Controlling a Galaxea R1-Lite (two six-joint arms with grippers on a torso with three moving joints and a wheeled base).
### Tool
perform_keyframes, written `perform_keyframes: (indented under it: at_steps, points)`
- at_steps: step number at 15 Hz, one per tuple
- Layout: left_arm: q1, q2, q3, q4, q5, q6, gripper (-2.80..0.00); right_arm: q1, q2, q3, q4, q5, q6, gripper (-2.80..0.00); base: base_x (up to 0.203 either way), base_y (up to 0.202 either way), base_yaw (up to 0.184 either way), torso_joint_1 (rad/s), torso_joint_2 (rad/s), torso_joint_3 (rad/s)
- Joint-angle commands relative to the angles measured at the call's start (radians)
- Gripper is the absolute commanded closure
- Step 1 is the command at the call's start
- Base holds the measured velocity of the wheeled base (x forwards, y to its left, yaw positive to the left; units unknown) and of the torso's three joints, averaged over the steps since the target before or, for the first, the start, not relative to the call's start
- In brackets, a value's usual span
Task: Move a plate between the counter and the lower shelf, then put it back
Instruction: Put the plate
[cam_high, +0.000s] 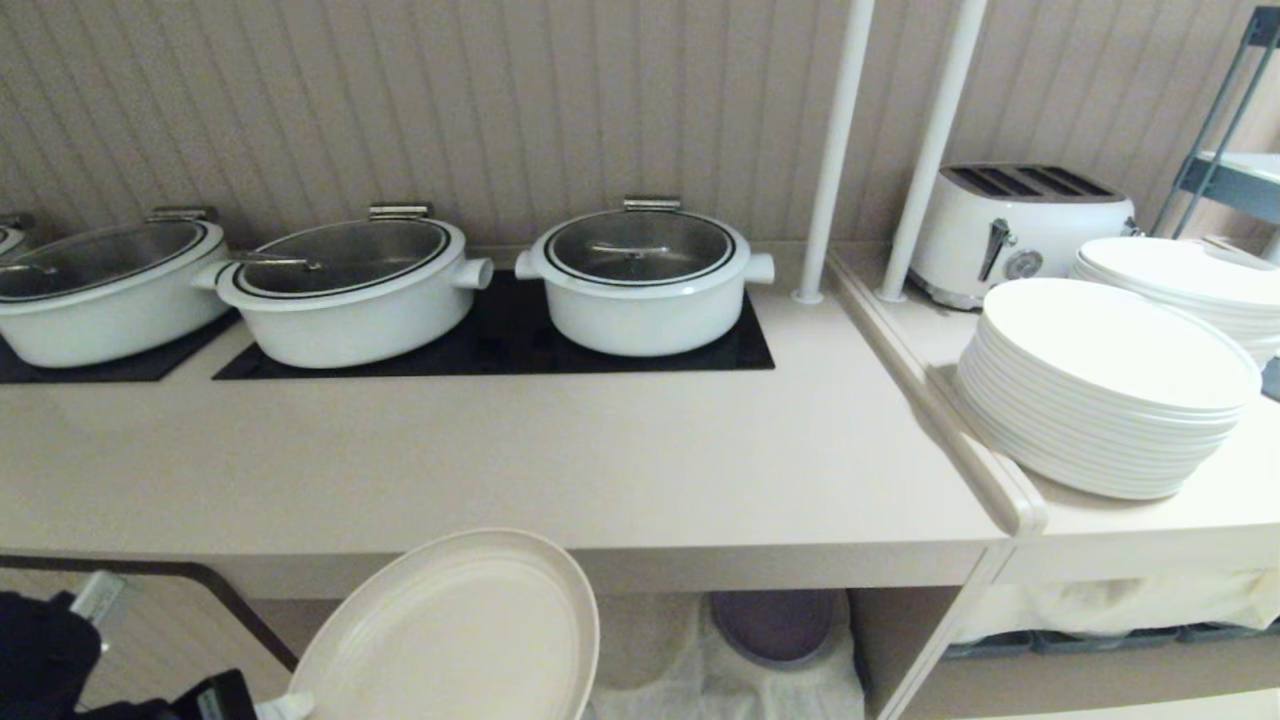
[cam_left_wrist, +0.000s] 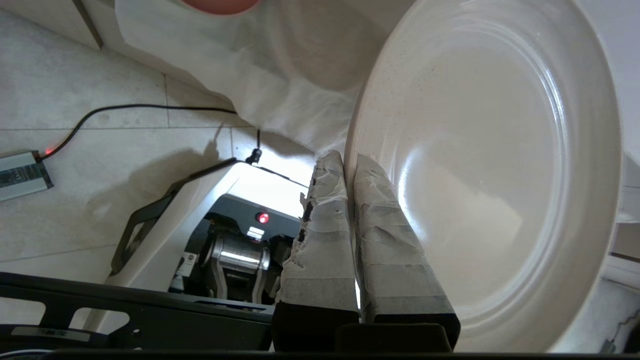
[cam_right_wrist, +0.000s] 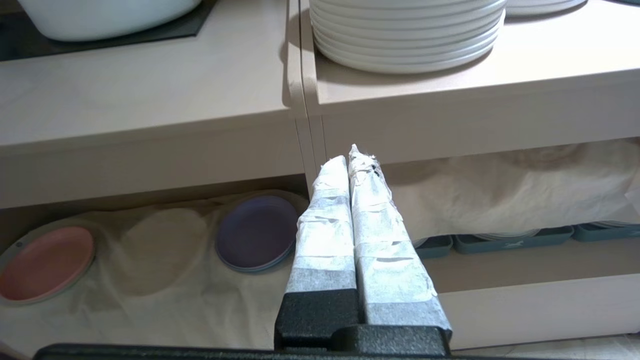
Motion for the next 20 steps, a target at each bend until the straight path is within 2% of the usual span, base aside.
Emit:
perform_keyframes:
  at_steps: [1,20]
  points:
    - [0.000,0.000,-0.001,0.001,0.002,-0.006,0.00,0.000,0.000,0.000,-0.001,0.000,0.001,0.00,0.000,0.000,0.000,0.165,-0.36,-0.186]
    - [0.000,0.002,-0.008,0.001,0.002,-0.006,0.00,0.000,0.000,0.000,0.001,0.001,-0.001,0.00,0.000,0.000,0.000,0.148,-0.30,-0.153]
